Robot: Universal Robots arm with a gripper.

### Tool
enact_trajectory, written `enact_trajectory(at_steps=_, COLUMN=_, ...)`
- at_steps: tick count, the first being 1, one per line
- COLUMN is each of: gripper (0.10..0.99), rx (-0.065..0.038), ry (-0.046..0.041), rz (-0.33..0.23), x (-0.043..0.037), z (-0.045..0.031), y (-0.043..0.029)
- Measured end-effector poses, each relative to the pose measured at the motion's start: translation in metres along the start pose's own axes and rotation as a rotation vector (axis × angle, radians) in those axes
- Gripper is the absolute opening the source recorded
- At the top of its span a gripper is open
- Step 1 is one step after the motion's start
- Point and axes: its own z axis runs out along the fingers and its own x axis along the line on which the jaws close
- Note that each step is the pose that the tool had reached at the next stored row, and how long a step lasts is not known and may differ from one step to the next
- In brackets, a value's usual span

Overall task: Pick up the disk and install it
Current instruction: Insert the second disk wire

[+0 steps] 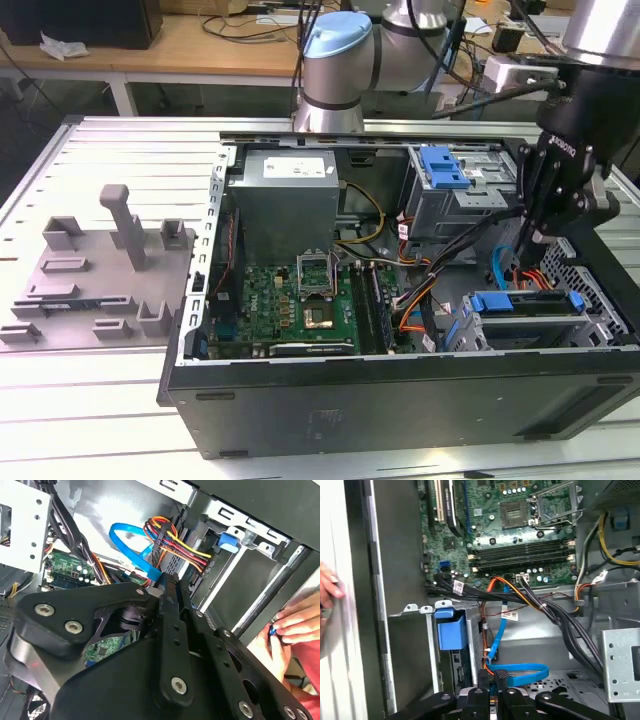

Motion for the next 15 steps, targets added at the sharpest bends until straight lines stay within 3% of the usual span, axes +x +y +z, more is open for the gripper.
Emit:
enact_trajectory(at_steps=1, gripper=0.161, rx=0.001, ry=-0.0267, rz=0.0, x=0.0078, z=0.0014, y=0.0014)
enact_trajectory(at_steps=3, gripper=0.161, rx=0.0, ry=-0.0407, rz=0.0, x=0.0116, z=0.0019, y=0.0023)
enact_trajectory(at_steps=4, gripper=0.161, rx=-0.001, ry=-0.0567, rz=0.0, x=0.0154, z=0.0027, y=0.0024)
enact_trajectory(at_steps=7, gripper=0.161, rx=-0.003, ry=-0.0915, rz=0.0, x=0.0269, z=0.0046, y=0.002)
enact_trajectory(at_steps=11, gripper=0.161, rx=-0.003, ry=-0.1019, rz=-0.009, x=0.0389, z=0.0067, y=0.003)
enact_trajectory(at_steps=13, gripper=0.161, rx=-0.001, ry=-0.1236, rz=-0.015, x=0.0427, z=0.0074, y=0.0027)
enact_trajectory(at_steps=15, gripper=0.161, rx=0.0, ry=-0.1382, rz=-0.021, x=0.0442, z=0.0076, y=0.0025)
